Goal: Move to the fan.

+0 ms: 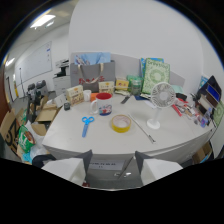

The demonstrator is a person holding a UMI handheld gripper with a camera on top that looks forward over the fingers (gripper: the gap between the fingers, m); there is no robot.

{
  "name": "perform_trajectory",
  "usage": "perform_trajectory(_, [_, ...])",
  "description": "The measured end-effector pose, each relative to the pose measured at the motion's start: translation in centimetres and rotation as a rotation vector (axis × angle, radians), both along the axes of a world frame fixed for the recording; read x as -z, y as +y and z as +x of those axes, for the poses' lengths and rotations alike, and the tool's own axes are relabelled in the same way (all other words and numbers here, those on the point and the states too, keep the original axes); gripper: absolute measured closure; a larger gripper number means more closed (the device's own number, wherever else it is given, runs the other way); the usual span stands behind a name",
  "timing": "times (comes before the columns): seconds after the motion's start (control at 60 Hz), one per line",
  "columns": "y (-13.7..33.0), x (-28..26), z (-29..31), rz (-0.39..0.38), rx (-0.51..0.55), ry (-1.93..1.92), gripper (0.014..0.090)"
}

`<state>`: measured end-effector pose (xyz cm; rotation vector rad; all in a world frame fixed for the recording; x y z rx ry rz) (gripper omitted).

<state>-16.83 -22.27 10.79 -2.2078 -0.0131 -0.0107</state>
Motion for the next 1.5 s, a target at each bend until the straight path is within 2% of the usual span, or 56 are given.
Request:
perform_trajectory(0.3, [0.3, 0.2, 2.5, 0.008, 0.039, -0.006, 0.0204])
perform_trajectory(0.5, [0.4, 1.0, 6.8, 0.010, 0.099, -0.019, 0.0204])
perform_trajectory(0.683, [2.4, 2.0, 10.8, 0.015, 0.125, -0.029, 0.0202])
perform_trajectory(1.183, [13.3, 4.8, 17.0, -0.011, 0.029, -0.005, 0.0209])
perform_trajectory(1.5, [16.3, 5.8, 18.0, -0.026, -0.006, 0.006, 0.0204])
